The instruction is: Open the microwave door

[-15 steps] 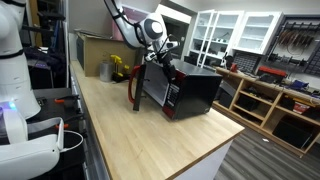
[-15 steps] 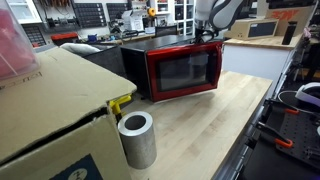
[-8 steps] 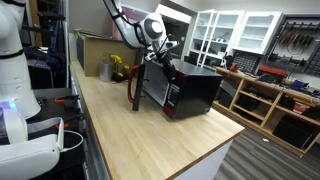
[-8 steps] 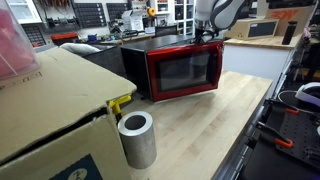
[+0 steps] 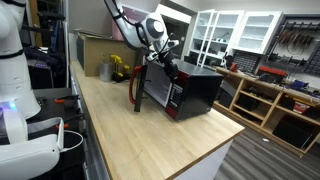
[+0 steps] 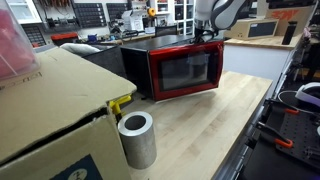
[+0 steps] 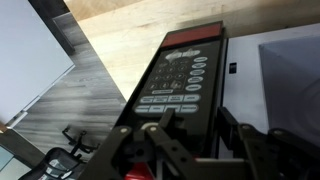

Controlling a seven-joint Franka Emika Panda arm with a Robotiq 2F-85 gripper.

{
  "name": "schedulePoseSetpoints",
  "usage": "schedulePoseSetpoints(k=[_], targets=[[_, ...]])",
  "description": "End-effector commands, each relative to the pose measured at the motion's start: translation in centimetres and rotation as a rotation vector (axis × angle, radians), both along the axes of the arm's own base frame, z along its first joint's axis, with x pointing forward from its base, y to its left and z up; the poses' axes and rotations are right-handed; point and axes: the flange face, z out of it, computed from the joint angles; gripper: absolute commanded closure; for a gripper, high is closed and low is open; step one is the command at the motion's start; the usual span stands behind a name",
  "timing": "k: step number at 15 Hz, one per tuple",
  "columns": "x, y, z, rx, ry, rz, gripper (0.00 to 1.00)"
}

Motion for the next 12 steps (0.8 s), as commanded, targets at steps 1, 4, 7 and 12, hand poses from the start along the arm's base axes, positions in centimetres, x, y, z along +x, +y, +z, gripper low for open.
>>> schedulePoseSetpoints(k=[1,4,7,12], targets=[[2.8,-3.1,1.3,-0.080,-0.070,0.026,0.81],[3.0,-3.3,1.4,-0.070,-0.069,0.010,0.88],[1.1,-1.2,2.2,0.070,-0.028,-0.013,0.34],[-0.3,2.5,4.1,0.335,0.070,-0.017,0.71]])
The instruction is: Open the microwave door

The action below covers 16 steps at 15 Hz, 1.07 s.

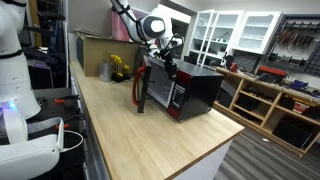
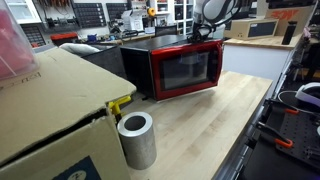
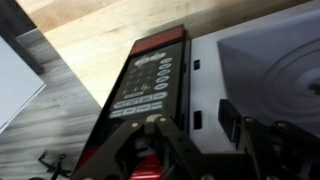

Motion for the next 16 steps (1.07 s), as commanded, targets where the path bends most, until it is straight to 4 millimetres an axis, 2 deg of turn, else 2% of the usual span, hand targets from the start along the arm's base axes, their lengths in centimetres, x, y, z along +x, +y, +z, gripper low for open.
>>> schedulePoseSetpoints(k=[1,3,4,9,16], targets=[[-1.3,3.4,2.8,0.191,0.069,0.021,0.81],[-1.5,4.9,3.9,0.291,0.121,0.010,0.97],[-1.7,5.4,4.6,0.327,0.147,0.001,1.00],[-3.5,7.4,6.2,0.416,0.277,-0.023,1.00],[-4.7,11.1,5.4,0.430,0.379,0.028,1.00]])
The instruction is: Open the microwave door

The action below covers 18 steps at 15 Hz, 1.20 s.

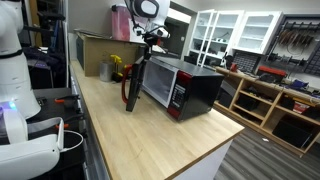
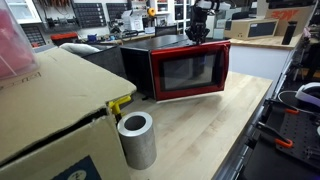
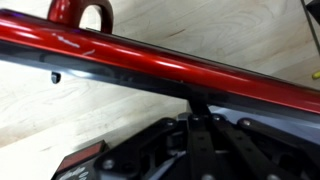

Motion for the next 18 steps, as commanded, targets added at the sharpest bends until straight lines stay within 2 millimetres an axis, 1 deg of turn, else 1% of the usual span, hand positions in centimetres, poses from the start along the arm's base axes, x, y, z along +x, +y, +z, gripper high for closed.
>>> schedulePoseSetpoints(k=[1,4,7,9,10,11,12,13,16,17,18], targets=[[-0.8,2.6,0.1,0.039,0.022,0.032,1.00],[-0.7,5.7,-1.0,0.058,0.010,0.076,1.00],[-1.2,8.8,-1.4,0.078,0.009,0.126,1.00],[-1.8,10.2,-1.7,0.076,0.007,0.156,1.00],[-2.1,10.6,-1.9,0.063,0.003,0.169,1.00],[-2.3,10.8,-2.0,0.041,-0.010,0.176,1.00],[-3.0,10.4,-2.2,0.020,-0.020,0.188,1.00],[-4.1,9.6,-2.5,0.001,-0.034,0.200,1.00],[-6.0,8.5,-3.0,-0.056,-0.093,0.250,1.00],[-6.1,8.5,-2.9,-0.068,-0.110,0.266,1.00],[-6.6,8.3,-3.0,-0.075,-0.131,0.281,1.00]])
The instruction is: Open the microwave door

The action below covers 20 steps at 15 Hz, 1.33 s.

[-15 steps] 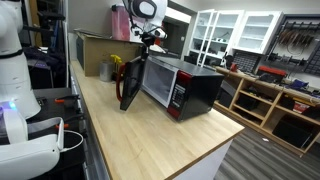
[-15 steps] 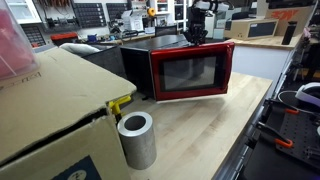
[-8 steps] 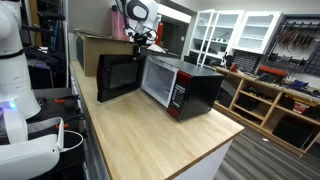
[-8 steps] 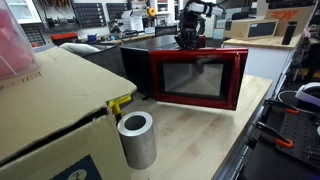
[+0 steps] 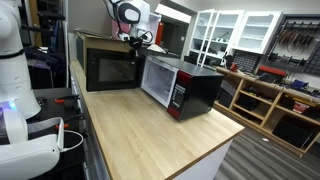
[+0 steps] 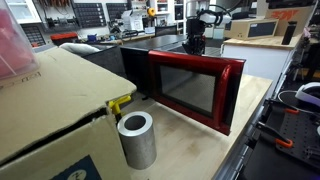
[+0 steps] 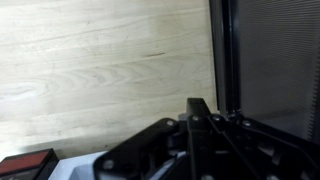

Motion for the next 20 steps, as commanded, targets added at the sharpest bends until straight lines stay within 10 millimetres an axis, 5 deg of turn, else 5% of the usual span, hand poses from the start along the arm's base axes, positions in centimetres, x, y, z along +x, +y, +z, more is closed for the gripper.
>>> schedulePoseSetpoints(k=[1,5,6,10,17,20], targets=[[-2.6,-0.5,0.9,-0.026,-0.079,0.066,1.00],[-3.6,-0.4,1.1,-0.035,-0.113,0.105,1.00],[-3.6,-0.7,1.3,-0.047,-0.122,0.125,0.74],[-3.7,-2.5,1.2,-0.092,-0.126,0.233,0.51],[-2.1,-13.0,3.5,-0.137,-0.105,0.300,0.01],[-1.4,-16.3,5.9,-0.131,-0.115,0.287,0.00]])
